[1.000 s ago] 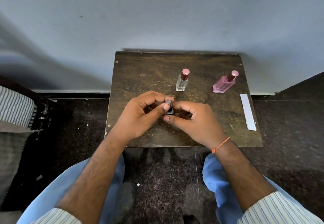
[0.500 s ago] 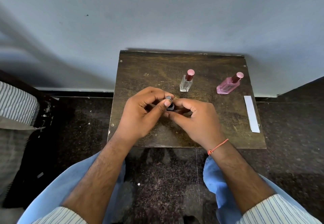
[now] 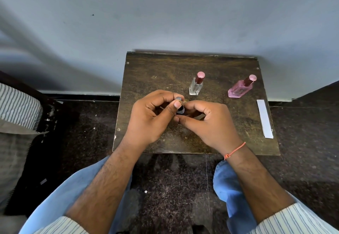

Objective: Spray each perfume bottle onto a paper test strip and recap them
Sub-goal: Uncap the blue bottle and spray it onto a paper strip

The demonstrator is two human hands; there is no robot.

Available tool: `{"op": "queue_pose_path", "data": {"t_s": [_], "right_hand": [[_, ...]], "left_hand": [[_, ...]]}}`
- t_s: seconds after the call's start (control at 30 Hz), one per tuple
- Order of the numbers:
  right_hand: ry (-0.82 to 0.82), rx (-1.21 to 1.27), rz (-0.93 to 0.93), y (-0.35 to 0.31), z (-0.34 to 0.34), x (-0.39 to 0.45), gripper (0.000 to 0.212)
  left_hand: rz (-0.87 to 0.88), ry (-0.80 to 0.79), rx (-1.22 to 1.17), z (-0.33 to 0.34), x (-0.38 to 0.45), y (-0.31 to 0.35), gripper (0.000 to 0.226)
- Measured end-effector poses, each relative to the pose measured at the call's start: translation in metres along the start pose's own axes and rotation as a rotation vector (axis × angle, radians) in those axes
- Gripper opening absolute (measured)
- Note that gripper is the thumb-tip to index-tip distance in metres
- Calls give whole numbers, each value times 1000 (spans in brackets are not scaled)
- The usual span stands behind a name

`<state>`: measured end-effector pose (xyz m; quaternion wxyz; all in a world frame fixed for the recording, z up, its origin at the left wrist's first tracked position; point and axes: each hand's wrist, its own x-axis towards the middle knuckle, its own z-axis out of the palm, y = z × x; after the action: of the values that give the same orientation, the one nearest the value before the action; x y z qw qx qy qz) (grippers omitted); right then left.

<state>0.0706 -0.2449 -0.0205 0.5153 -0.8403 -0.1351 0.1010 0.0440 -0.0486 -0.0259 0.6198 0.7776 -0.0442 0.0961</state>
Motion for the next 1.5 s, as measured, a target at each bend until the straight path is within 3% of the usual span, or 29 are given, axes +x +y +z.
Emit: {"op": "queue_pose_path", "data": {"t_s": [0.13, 0.3, 0.47, 0.63, 0.97, 1.5], "right_hand": [[-21, -8, -5, -3, -3, 0, 19], [-209, 14, 26, -1, -18, 2, 20], [-211, -89, 5, 1, -8, -8, 16], [-144, -48, 13, 2, -11, -6, 23], [-49, -44, -35, 14, -23, -6, 26], [-45, -129, 19, 38, -40, -15, 30]], "left_hand": [[9, 8, -8, 1, 0, -1, 12], [-46, -76, -140, -1, 3, 5, 13], [-99, 85, -253, -17, 14, 14, 13], [-103, 121, -48, -30, 17, -8, 13], [-311, 120, 469, -53, 18, -30, 21], [-351, -10, 686, -47, 24, -25, 22]]}}
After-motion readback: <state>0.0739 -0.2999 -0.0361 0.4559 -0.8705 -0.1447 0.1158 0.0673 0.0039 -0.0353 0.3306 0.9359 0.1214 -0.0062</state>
